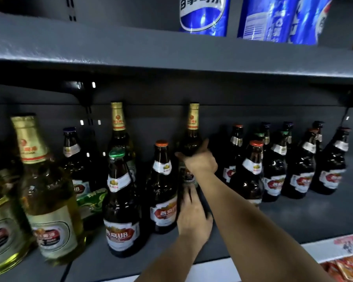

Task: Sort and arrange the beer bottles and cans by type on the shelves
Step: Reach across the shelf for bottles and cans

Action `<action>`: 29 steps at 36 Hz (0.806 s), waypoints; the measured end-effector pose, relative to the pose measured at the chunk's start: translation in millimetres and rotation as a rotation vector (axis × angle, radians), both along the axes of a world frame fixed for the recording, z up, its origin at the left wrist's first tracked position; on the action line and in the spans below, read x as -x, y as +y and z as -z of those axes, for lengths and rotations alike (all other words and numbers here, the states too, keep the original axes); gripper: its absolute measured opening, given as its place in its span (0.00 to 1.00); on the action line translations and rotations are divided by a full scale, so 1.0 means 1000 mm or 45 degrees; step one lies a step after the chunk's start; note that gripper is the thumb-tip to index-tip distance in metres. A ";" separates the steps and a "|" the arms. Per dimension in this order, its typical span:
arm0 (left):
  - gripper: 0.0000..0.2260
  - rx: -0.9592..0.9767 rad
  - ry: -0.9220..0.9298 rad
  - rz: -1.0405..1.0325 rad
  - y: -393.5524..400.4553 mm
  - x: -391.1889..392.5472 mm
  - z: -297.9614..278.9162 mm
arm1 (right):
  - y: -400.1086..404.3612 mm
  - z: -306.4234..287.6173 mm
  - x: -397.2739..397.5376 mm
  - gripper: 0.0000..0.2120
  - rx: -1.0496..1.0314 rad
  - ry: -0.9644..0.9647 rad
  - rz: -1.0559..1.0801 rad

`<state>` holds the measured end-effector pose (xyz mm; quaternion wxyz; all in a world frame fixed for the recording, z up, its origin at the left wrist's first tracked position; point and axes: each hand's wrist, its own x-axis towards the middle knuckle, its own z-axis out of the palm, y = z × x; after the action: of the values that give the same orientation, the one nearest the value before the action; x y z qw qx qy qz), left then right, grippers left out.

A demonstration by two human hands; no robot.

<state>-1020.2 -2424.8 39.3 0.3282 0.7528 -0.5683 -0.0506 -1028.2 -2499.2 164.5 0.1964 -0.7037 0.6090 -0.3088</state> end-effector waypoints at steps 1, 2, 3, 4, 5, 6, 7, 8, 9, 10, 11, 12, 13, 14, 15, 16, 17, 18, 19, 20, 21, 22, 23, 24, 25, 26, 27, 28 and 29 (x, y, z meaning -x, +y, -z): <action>0.38 0.032 0.032 0.028 0.004 0.002 -0.003 | -0.001 0.000 -0.002 0.53 -0.007 -0.026 0.008; 0.41 0.024 0.082 0.050 0.008 0.005 -0.006 | -0.002 0.001 -0.004 0.51 -0.003 -0.056 0.016; 0.41 0.002 0.125 0.062 0.010 0.008 -0.008 | -0.003 0.002 -0.005 0.50 0.008 -0.079 0.021; 0.40 0.023 0.128 0.063 0.010 0.011 -0.008 | -0.003 0.002 -0.005 0.48 0.019 -0.087 0.020; 0.39 0.057 0.087 0.064 0.011 0.013 -0.007 | -0.003 0.002 -0.004 0.47 0.025 -0.087 0.016; 0.38 0.057 0.034 0.081 0.011 0.013 -0.007 | -0.002 0.002 -0.002 0.46 0.033 -0.087 0.009; 0.35 0.009 -0.033 0.101 0.010 0.014 -0.006 | 0.000 0.002 0.000 0.46 0.045 -0.091 0.001; 0.31 -0.047 -0.067 0.113 0.011 0.014 -0.005 | 0.003 0.002 0.003 0.45 0.064 -0.098 -0.010; 0.30 -0.088 -0.117 0.120 0.010 0.014 -0.004 | 0.007 0.001 0.006 0.43 0.089 -0.109 -0.022; 0.30 -0.099 -0.134 0.126 0.012 0.013 -0.008 | 0.012 0.001 0.009 0.42 0.113 -0.118 -0.037; 0.28 -0.098 -0.187 0.131 0.014 0.014 -0.010 | 0.017 0.001 0.013 0.40 0.135 -0.114 -0.054; 0.28 -0.100 -0.266 0.132 0.018 0.016 -0.012 | 0.022 0.001 0.016 0.40 0.158 -0.098 -0.073; 0.32 -0.071 -0.326 0.118 0.020 0.020 -0.015 | 0.026 0.002 0.020 0.39 0.183 -0.077 -0.091; 0.36 -0.063 -0.371 0.127 0.023 0.023 -0.016 | 0.031 0.001 0.024 0.40 0.208 -0.055 -0.107; 0.35 -0.051 -0.397 0.112 0.026 0.025 -0.017 | 0.036 0.001 0.028 0.41 0.224 -0.033 -0.123; 0.31 -0.068 -0.413 0.094 0.030 0.027 -0.020 | 0.040 0.001 0.032 0.42 0.236 -0.008 -0.139; 0.24 -0.107 -0.428 0.074 0.035 0.029 -0.022 | 0.045 0.001 0.036 0.43 0.243 0.019 -0.154; 0.20 -0.134 -0.444 0.070 0.041 0.030 -0.024 | 0.050 0.001 0.041 0.44 0.252 0.045 -0.169; 0.19 -0.147 -0.458 0.048 0.045 0.031 -0.026 | 0.054 0.001 0.045 0.44 0.264 0.066 -0.180; 0.18 -0.153 -0.475 0.012 0.051 0.032 -0.029 | 0.059 0.002 0.050 0.43 0.277 0.077 -0.190; 0.19 -0.152 -0.495 -0.024 0.056 0.034 -0.030 | 0.064 0.002 0.054 0.43 0.290 0.077 -0.199; 0.19 -0.149 -0.507 -0.052 0.062 0.036 -0.033 | 0.069 0.003 0.059 0.42 0.302 0.072 -0.209; 0.19 -0.145 -0.514 -0.075 0.067 0.040 -0.035 | 0.075 0.003 0.063 0.40 0.316 0.066 -0.219; 0.19 -0.151 -0.520 -0.097 0.073 0.044 -0.037 | 0.081 0.003 0.069 0.39 0.330 0.061 -0.228; 0.19 -0.151 -0.529 -0.114 0.078 0.047 -0.038 | 0.087 0.002 0.074 0.39 0.347 0.052 -0.233; 0.19 -0.151 -0.536 -0.124 0.084 0.050 -0.041 | 0.093 0.001 0.080 0.38 0.365 0.040 -0.235; 0.19 -0.149 -0.540 -0.133 0.090 0.054 -0.043 | 0.099 0.000 0.087 0.38 0.385 0.028 -0.236; 0.19 -0.143 -0.547 -0.144 0.097 0.057 -0.044 | 0.105 -0.001 0.093 0.38 0.408 0.023 -0.237; 0.18 -0.132 -0.553 -0.161 0.104 0.060 -0.046 | 0.111 -0.001 0.099 0.38 0.434 0.022 -0.235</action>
<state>-1080.2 -2320.4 84.8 0.1617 0.7958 -0.5741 0.1044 -1127.0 -2388.1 165.9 0.0966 -0.7823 0.4823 -0.3822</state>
